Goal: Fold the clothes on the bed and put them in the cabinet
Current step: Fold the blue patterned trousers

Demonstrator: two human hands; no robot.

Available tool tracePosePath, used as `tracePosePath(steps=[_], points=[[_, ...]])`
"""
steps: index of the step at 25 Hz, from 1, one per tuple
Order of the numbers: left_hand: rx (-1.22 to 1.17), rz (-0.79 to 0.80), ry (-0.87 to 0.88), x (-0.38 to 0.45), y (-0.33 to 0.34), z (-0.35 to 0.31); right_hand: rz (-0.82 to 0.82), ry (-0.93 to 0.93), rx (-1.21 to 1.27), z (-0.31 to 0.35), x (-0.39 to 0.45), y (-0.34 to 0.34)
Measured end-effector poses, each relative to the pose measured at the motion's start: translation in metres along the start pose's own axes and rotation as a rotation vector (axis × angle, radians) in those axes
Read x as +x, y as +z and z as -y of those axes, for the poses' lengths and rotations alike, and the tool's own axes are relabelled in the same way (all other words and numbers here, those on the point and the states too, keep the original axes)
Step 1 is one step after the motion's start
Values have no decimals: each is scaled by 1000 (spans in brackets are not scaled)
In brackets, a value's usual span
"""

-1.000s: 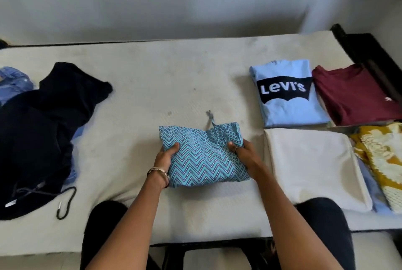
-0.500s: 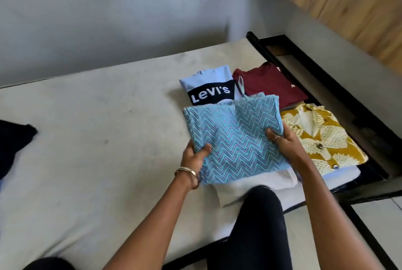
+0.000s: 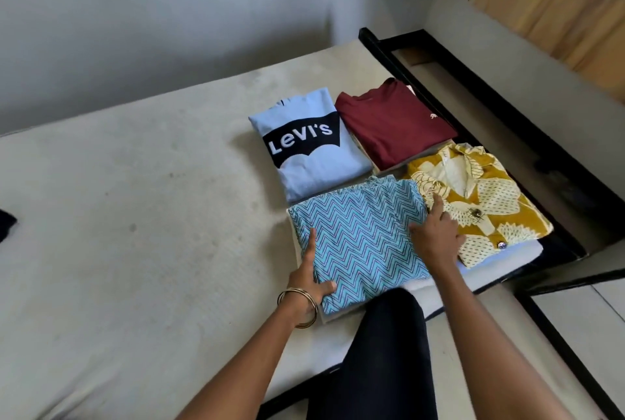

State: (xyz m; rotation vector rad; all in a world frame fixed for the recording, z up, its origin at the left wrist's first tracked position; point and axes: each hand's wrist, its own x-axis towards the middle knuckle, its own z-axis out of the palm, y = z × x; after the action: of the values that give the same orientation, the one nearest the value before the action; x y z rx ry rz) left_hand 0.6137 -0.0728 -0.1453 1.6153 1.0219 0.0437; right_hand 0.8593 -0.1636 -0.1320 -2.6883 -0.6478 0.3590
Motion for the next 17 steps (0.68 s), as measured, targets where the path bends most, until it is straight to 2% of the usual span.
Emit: tracePosePath(steps=[1,2,3,4,5,6,7,8,10,12,14,17], points=[[53,31,0,0,1,1,-152,-10,-100,11,-12,7],[81,69,-17,-1,1,2,-243,-97,-151,25,-25,14],[87,102,-36,-1,-1,3,-234,-238,-179,39,-37,22],[91,119,-58,-1,-5,4,-127,-397,-213,52,-49,34],[81,110,-79,-2,-11,4,50,-511,-268,63,-59,45],[77,83,-94,-3,-18,3,238,-547,-326,71,-67,56],[77,51,-111,-4,-27,0,379,-505,-367,76,-70,64],[77,22,-144,-8,-36,-1,447,-423,-365,83,-72,68],[99,-33,-201,-18,-57,1,409,-245,-333,107,-83,66],[110,-73,-243,-28,-76,9,329,-231,-316,138,-96,58],[39,-143,-259,-44,-98,23,337,-404,-232,169,-114,61],[-147,-313,-251,-73,-134,44,548,-707,-91,216,-148,75]])
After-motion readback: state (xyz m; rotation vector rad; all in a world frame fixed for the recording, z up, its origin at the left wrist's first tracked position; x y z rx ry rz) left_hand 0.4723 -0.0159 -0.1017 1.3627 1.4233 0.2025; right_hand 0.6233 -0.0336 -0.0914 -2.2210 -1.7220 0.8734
